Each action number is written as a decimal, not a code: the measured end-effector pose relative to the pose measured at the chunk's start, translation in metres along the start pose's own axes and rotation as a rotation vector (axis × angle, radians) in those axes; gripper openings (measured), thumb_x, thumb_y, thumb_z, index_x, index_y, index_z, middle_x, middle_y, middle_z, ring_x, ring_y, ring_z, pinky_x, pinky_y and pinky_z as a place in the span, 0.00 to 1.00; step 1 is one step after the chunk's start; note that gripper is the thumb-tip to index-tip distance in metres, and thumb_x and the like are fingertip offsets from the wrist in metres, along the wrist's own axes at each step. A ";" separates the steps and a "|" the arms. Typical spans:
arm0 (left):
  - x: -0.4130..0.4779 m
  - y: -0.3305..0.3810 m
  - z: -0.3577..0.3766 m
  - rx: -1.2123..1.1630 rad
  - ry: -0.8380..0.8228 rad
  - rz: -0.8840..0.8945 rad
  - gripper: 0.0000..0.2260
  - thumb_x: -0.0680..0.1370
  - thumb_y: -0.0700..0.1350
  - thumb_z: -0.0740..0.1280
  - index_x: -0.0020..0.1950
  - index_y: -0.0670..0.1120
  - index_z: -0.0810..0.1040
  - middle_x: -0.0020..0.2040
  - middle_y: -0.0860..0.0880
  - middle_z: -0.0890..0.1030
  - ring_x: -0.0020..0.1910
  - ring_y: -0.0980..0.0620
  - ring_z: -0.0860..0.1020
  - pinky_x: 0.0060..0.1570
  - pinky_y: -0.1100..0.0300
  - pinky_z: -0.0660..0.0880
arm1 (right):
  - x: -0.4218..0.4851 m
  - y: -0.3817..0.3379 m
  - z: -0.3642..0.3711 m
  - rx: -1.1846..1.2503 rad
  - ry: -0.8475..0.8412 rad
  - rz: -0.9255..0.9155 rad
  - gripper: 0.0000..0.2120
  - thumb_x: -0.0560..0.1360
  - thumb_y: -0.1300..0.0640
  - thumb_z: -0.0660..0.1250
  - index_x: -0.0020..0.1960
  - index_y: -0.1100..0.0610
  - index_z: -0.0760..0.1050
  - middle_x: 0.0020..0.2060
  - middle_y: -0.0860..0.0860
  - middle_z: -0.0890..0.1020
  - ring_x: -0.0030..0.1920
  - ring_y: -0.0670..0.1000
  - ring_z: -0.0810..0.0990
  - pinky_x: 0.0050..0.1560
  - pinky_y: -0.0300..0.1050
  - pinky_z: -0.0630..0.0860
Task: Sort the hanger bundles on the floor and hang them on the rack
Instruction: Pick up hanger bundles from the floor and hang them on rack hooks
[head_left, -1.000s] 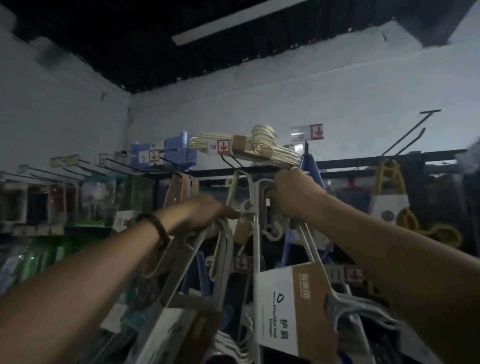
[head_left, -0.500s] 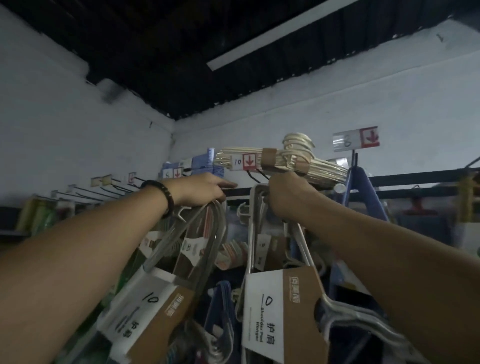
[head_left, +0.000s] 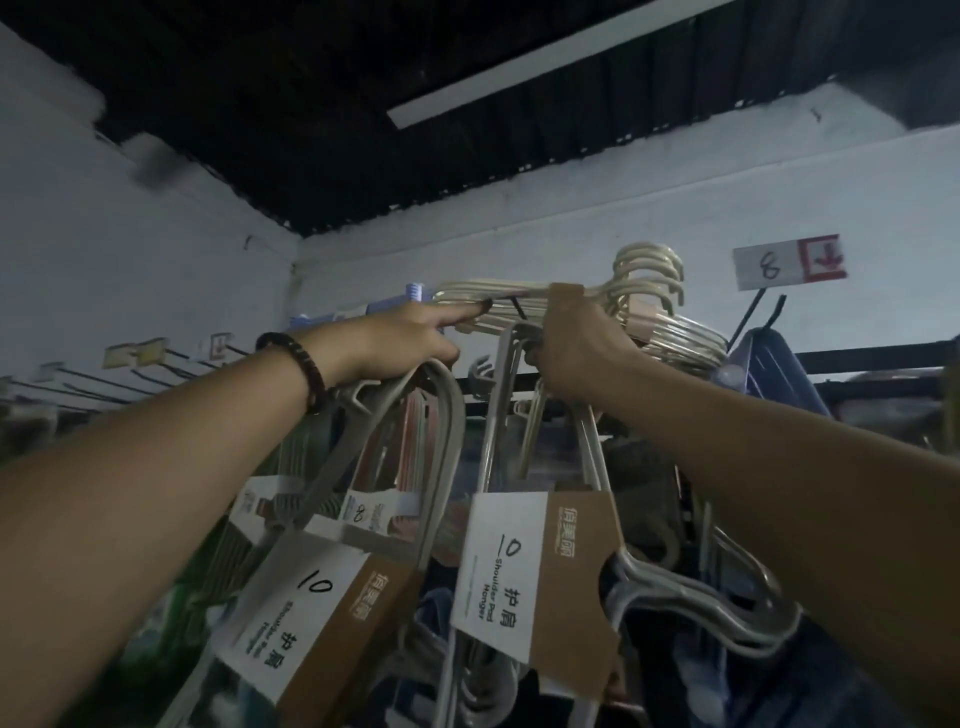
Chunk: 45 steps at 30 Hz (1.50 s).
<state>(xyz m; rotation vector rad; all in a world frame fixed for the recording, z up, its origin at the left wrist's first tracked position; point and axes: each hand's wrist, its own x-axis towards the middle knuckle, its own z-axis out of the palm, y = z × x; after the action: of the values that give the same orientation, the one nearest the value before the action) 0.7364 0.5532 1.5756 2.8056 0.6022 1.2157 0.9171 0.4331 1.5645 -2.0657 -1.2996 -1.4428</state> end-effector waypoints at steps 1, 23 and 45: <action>0.002 -0.002 0.000 -0.021 -0.004 0.017 0.32 0.77 0.48 0.65 0.76 0.76 0.63 0.58 0.43 0.82 0.36 0.45 0.78 0.36 0.52 0.77 | 0.003 -0.003 0.002 0.003 -0.008 0.026 0.13 0.84 0.56 0.63 0.61 0.63 0.80 0.54 0.57 0.82 0.52 0.58 0.84 0.47 0.49 0.83; 0.009 -0.008 -0.015 0.039 -0.100 0.251 0.34 0.81 0.48 0.66 0.85 0.60 0.57 0.84 0.58 0.60 0.47 0.62 0.77 0.50 0.61 0.74 | 0.045 -0.021 0.021 0.108 0.009 0.292 0.11 0.75 0.68 0.70 0.57 0.66 0.78 0.42 0.58 0.79 0.38 0.54 0.79 0.35 0.49 0.76; 0.014 -0.016 -0.007 0.057 -0.051 0.263 0.32 0.82 0.48 0.64 0.84 0.65 0.56 0.22 0.61 0.74 0.22 0.61 0.69 0.35 0.55 0.67 | 0.026 -0.021 0.105 -0.028 0.165 0.357 0.10 0.80 0.68 0.64 0.57 0.60 0.81 0.50 0.58 0.85 0.51 0.61 0.85 0.41 0.49 0.70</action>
<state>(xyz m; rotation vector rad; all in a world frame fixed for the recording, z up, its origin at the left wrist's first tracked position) 0.7347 0.5717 1.5873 3.0285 0.2749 1.1747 0.9634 0.5282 1.5349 -2.0182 -0.8021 -1.4357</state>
